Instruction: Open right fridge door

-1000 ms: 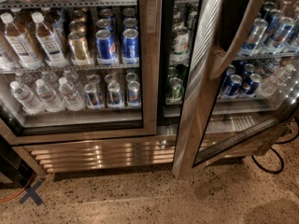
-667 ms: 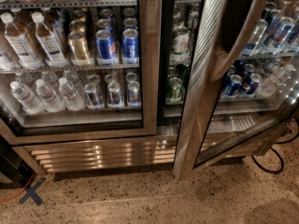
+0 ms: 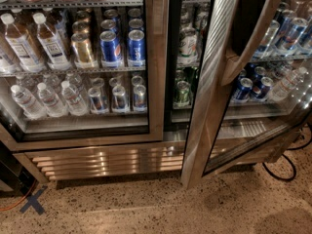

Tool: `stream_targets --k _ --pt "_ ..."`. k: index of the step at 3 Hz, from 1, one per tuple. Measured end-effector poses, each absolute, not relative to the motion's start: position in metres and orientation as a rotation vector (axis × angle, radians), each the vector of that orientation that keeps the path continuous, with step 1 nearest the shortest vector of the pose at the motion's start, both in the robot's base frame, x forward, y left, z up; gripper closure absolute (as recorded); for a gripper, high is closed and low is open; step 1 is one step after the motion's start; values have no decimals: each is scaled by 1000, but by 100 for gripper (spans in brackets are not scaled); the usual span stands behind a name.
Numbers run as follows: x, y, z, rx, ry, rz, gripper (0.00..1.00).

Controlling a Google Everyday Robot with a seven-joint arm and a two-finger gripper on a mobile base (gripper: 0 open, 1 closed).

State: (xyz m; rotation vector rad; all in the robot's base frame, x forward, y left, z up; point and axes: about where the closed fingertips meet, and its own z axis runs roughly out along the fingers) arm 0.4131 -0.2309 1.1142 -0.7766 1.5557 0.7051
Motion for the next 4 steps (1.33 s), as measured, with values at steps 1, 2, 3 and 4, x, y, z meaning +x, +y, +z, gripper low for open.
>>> stream_targets --k 1,2,3,4 --pt "413 -231 1114 -777 1556 705 0" --pt "411 -224 1122 -814 1498 772 0" --pt "409 -216 1129 -836 1441 867 3" --pt "408 -210 1133 -857 1411 931 20"
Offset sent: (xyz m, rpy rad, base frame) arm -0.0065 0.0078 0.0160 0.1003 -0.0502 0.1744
